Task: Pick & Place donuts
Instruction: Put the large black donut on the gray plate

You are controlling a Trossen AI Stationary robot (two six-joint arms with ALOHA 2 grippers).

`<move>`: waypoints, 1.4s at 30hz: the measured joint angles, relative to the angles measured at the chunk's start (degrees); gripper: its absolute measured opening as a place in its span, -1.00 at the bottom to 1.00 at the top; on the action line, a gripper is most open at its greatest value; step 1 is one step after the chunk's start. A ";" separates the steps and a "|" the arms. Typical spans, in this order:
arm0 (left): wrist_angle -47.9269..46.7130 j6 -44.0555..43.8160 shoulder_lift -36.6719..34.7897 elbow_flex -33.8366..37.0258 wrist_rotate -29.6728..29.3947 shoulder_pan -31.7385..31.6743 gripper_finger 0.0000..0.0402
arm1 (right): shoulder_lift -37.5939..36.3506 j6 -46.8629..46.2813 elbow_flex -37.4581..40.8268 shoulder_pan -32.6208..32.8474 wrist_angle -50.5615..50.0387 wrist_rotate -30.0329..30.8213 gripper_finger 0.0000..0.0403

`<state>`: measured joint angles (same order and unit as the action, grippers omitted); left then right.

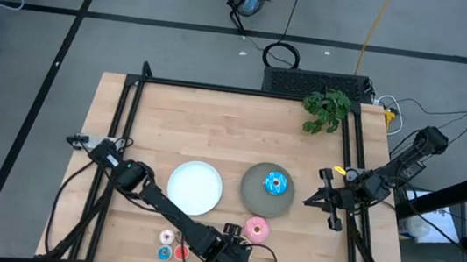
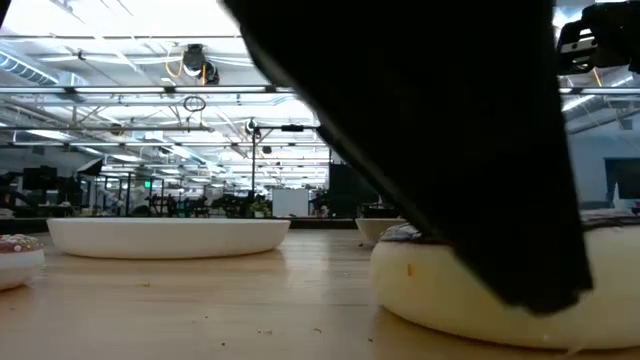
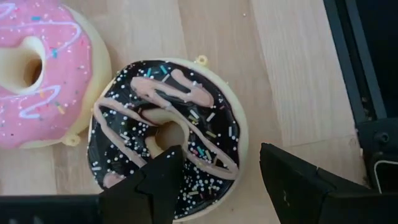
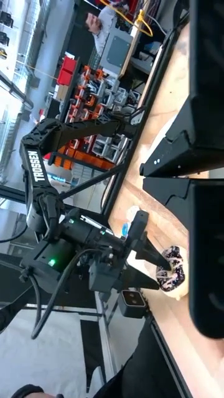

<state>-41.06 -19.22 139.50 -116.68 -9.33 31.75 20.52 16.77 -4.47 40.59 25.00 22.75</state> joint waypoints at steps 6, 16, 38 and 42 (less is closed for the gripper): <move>0.33 1.17 0.44 0.00 0.01 -0.46 0.09 | 0.02 -0.01 0.00 0.00 -0.54 -0.01 -1.00; 2.46 1.88 2.85 -0.17 4.87 -2.00 0.09 | -0.01 -1.00 0.00 -0.01 -1.69 -0.01 -1.00; -1.39 1.27 -7.39 0.33 5.29 -1.81 -0.81 | -0.01 -0.98 0.00 -0.01 -1.75 -0.05 -1.00; -2.79 3.21 -14.49 0.33 -0.23 -1.31 -0.93 | 0.02 -1.04 0.00 -0.01 -1.74 -0.08 -1.00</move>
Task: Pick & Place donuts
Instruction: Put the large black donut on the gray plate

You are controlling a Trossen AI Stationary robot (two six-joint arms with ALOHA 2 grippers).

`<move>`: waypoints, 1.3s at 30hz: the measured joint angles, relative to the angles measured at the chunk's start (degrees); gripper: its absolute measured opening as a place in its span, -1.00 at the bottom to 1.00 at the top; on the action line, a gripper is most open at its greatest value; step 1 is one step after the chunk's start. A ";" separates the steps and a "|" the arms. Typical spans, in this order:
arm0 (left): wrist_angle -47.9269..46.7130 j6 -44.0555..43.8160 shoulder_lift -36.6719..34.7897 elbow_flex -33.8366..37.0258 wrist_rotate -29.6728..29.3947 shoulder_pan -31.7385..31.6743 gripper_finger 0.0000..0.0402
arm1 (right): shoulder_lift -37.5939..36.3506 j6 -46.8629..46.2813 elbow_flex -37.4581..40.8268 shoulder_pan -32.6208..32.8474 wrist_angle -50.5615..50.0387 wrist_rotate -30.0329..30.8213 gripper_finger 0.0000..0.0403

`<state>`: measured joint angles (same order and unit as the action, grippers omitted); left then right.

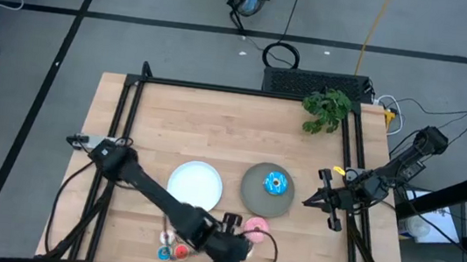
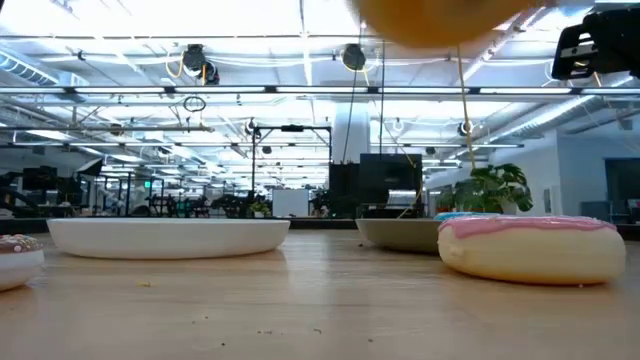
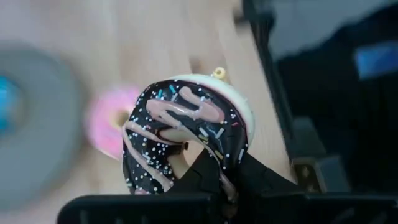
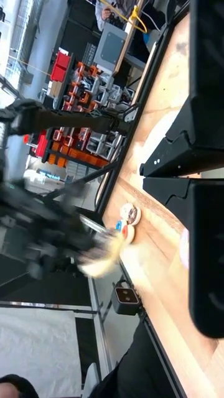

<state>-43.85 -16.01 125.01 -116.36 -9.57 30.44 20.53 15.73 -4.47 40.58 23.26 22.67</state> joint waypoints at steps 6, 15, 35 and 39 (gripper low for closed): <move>-2.31 9.80 -10.49 -0.24 -9.65 0.80 -0.88 | 0.02 -0.02 0.00 0.00 -0.06 -0.17 -1.00; -8.41 13.58 -14.09 -0.11 -12.27 -6.09 -0.93 | 0.00 0.00 0.00 0.00 -0.11 -0.17 -1.00; 26.58 10.76 -13.54 27.68 1.67 -21.34 -0.93 | -0.02 -0.02 0.02 0.00 0.21 0.01 -1.00; 34.55 8.18 -12.25 33.86 4.14 -23.21 -0.93 | 0.00 0.04 0.02 0.00 0.21 0.01 -1.00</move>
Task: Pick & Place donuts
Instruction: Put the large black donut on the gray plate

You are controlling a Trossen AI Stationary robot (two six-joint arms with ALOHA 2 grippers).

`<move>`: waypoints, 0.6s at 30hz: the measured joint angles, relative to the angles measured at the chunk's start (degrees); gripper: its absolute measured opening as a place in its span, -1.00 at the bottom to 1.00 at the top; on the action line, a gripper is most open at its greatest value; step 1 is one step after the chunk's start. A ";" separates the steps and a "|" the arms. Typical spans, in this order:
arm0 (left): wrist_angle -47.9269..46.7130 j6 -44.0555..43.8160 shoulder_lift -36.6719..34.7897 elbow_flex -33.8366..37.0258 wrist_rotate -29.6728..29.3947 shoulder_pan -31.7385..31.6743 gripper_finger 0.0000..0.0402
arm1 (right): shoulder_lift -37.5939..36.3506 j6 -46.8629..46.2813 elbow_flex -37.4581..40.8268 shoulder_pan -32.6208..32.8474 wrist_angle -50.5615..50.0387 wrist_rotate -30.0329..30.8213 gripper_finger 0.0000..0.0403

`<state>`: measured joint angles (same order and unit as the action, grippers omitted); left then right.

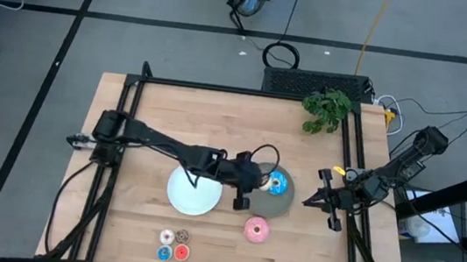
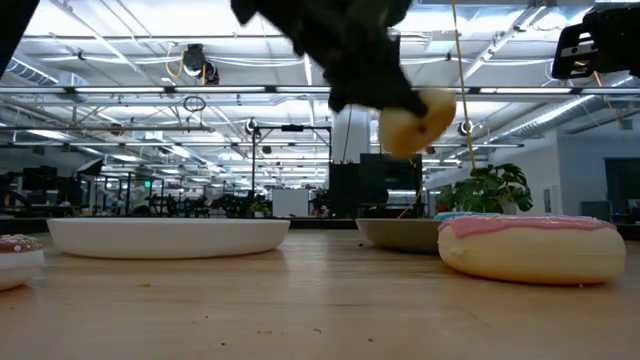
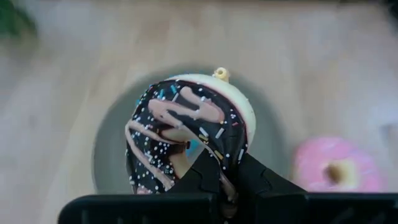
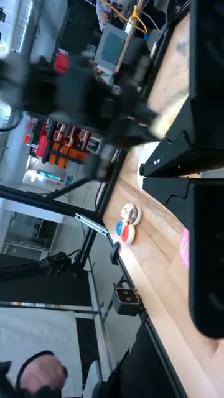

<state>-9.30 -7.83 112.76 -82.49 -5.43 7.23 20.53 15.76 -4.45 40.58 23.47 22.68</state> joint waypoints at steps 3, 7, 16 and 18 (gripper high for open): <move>-1.80 -2.40 3.30 -0.38 -0.04 -0.99 -0.93 | 0.01 0.07 0.00 0.00 -0.14 0.00 -1.00; -5.11 -2.49 8.81 -4.50 -0.33 -1.21 -0.93 | 0.02 0.35 0.00 -0.02 -0.14 1.47 -1.00; -18.08 5.41 17.10 -16.72 -0.61 0.79 -0.92 | 0.16 0.38 0.00 -0.04 -0.13 3.10 -1.00; -20.41 8.10 17.91 -18.34 -1.21 1.55 -0.89 | 0.17 0.38 0.00 -0.04 -0.42 3.06 -1.00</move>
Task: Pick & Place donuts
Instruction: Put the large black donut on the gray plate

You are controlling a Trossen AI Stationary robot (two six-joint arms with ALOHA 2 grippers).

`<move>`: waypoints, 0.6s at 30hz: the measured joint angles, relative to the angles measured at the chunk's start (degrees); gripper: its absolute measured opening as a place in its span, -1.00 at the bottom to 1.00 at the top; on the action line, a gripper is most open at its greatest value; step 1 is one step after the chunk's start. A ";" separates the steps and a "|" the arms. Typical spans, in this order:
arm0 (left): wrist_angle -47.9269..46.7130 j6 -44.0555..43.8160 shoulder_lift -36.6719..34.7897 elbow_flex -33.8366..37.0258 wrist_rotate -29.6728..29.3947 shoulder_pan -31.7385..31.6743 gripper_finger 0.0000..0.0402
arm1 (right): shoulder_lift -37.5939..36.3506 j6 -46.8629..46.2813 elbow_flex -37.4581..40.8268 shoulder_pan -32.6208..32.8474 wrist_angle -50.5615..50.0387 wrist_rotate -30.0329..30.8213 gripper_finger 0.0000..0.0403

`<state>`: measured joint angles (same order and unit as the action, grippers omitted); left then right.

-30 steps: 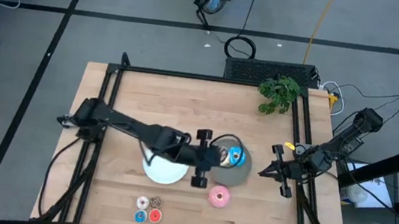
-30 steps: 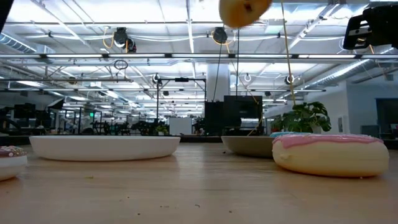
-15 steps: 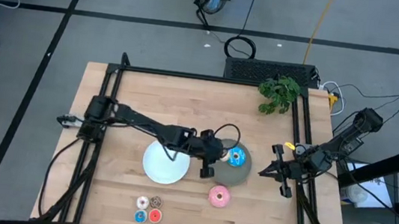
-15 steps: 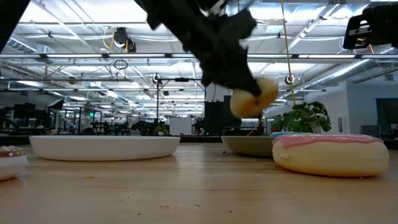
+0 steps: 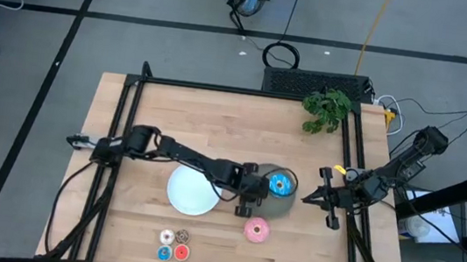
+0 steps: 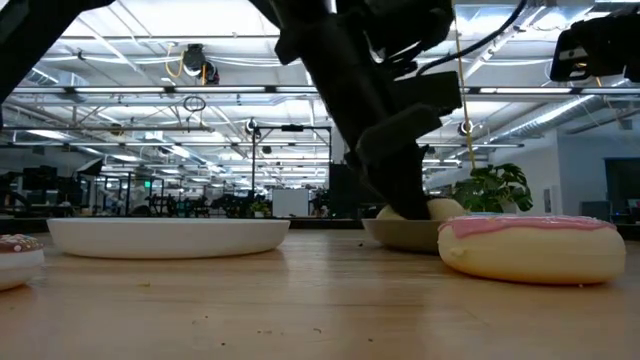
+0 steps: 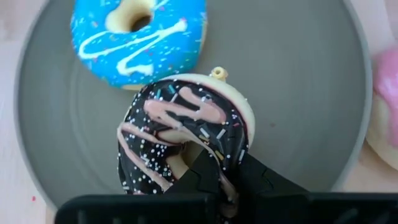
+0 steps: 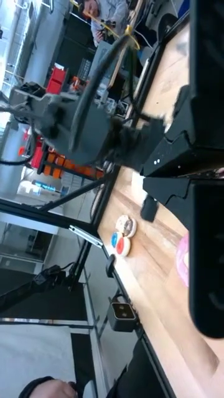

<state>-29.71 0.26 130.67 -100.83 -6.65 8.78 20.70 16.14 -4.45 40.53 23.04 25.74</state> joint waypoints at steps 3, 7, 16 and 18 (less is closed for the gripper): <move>-0.93 2.66 0.44 -0.73 -2.50 1.06 -0.83 | 0.01 -0.27 0.00 0.00 -0.11 -0.09 -1.00; -0.31 2.90 0.44 -1.11 -3.85 1.53 -0.74 | 0.01 -0.32 0.00 0.00 -0.15 -0.20 -1.00; -0.43 2.41 0.42 -1.49 -3.85 1.53 -0.23 | 0.01 -0.42 0.00 0.00 -0.15 -0.21 -1.00; -0.14 2.42 0.42 -1.49 -3.88 1.53 -0.10 | 0.01 -0.42 0.00 0.00 -0.15 -0.22 -1.00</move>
<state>-29.85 2.68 131.09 -102.32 -10.52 10.31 20.71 15.73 -4.45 40.53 22.90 25.52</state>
